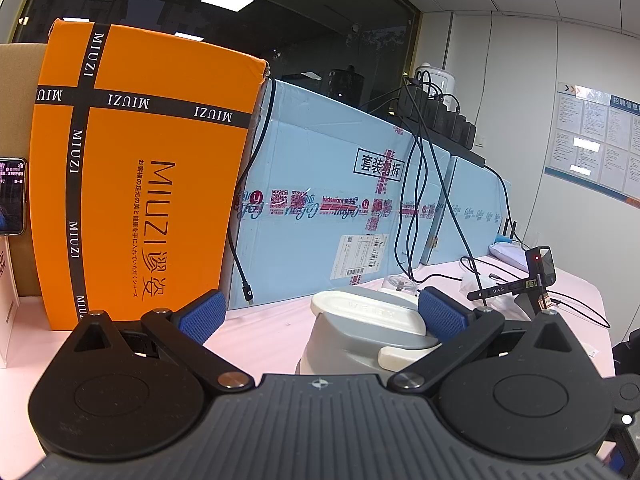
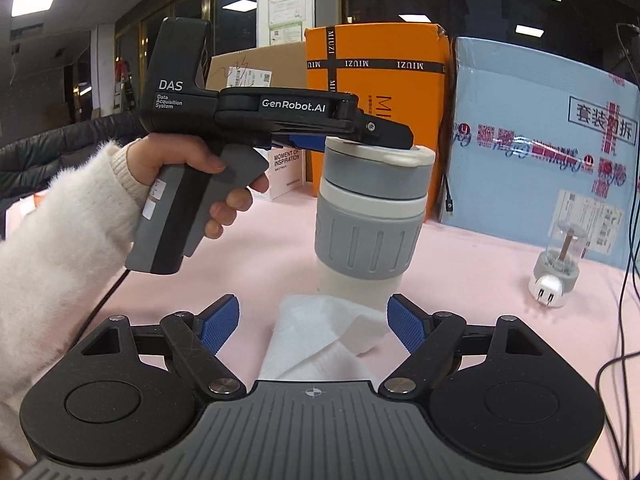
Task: Clean container
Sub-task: 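Grasp the white tissue again with the right tool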
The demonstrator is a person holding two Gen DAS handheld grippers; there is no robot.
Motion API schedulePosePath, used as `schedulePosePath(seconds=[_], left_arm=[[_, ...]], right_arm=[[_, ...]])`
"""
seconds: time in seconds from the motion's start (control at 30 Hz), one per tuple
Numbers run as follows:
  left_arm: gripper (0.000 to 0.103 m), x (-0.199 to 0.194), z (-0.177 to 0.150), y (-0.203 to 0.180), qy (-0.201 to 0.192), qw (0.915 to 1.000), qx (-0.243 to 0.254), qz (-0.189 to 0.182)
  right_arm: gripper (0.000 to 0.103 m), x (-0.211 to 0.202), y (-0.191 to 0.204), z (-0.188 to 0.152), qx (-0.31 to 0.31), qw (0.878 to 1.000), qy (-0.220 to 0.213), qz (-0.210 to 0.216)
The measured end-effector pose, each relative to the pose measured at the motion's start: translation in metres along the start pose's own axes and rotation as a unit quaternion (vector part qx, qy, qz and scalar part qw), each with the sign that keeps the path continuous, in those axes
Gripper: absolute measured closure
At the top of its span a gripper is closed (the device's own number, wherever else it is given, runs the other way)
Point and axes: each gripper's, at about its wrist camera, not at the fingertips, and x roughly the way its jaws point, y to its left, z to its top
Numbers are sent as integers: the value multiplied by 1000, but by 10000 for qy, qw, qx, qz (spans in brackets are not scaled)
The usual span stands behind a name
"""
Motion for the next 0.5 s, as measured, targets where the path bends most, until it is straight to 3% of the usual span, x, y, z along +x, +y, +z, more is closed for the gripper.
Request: schedulePosePath(seconds=[0.5], left_arm=[[0, -1, 0, 1, 1, 10000, 0, -9]], right_arm=[[25, 61, -6, -11, 330, 9975, 619, 127]])
